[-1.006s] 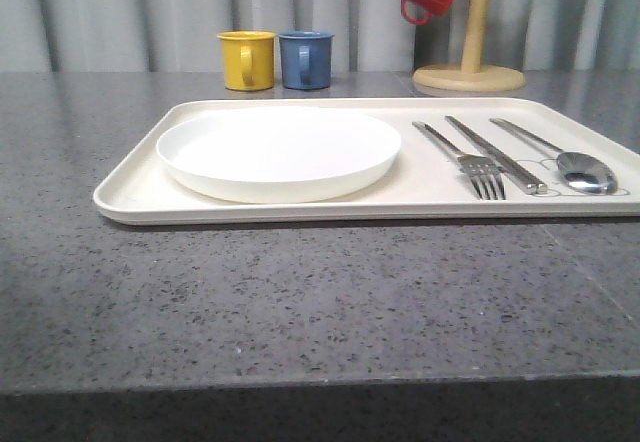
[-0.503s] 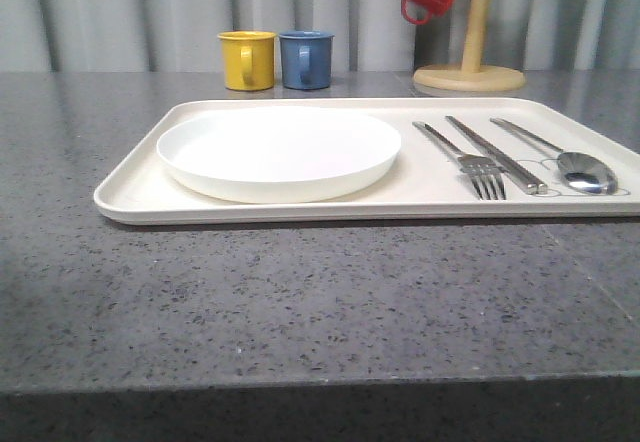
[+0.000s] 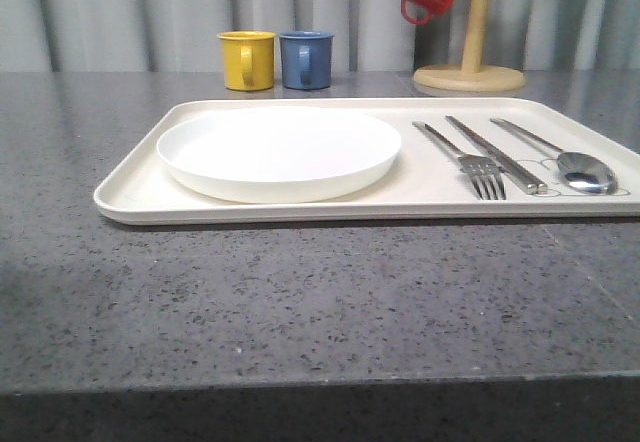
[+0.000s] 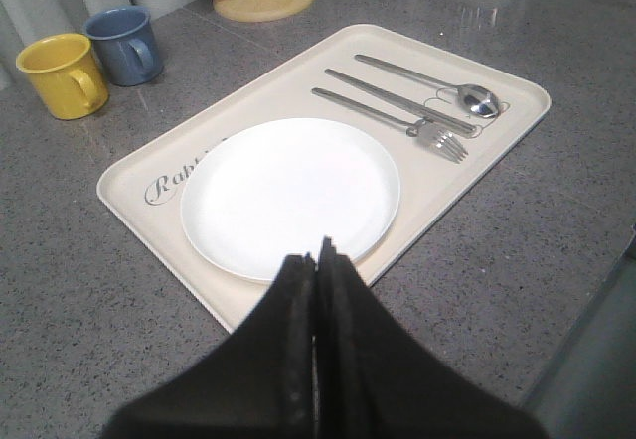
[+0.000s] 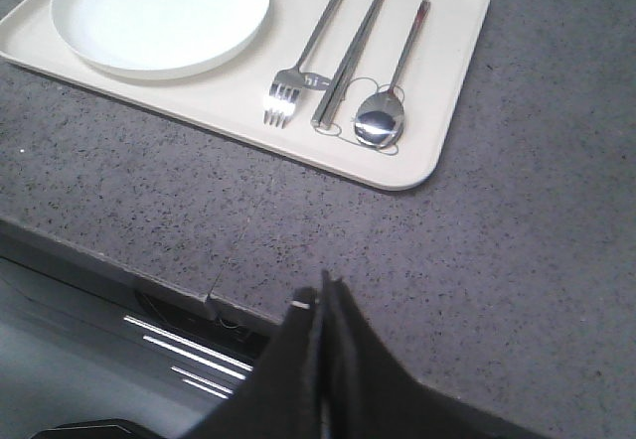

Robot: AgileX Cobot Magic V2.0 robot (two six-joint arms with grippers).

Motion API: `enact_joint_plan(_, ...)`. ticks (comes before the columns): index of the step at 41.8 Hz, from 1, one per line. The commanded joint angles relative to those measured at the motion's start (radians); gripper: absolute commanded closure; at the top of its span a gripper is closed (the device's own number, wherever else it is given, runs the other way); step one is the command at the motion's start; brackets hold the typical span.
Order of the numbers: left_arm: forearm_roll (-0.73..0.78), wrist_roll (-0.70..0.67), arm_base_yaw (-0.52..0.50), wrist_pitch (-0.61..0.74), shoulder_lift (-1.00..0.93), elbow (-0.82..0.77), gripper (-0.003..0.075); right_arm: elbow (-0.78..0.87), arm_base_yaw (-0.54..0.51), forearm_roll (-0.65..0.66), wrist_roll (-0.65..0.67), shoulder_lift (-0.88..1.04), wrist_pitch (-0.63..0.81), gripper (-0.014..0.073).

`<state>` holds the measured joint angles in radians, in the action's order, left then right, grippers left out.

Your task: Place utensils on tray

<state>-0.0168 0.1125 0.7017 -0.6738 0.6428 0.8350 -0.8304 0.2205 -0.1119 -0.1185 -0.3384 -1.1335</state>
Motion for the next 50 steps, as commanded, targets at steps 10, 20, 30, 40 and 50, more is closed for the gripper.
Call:
enact_joint_plan(10,-0.010,-0.013,0.007,0.073,0.000,0.026,0.0741,-0.020,-0.001,-0.012,-0.011,-0.011,0.061,0.0661)
enact_joint_plan(20,-0.010,-0.013,0.002,0.082,-0.017,0.008,0.0741,-0.020,-0.001,-0.012,-0.011,-0.011,0.061,0.0661)
enact_joint_plan(30,0.056,-0.013,-0.192,0.262,-0.190,-0.182,0.0741,-0.020,-0.001,-0.012,-0.011,-0.011,0.061,0.0661)
enact_joint_plan(40,0.071,-0.013,-0.480,0.560,-0.403,-0.514,0.0741,-0.020,-0.001,-0.012,-0.011,-0.011,0.061,0.0661)
enact_joint_plan(50,0.043,-0.013,-0.684,0.714,-0.574,-0.747,0.0741,-0.020,-0.001,-0.012,-0.011,-0.011,0.061,0.0661)
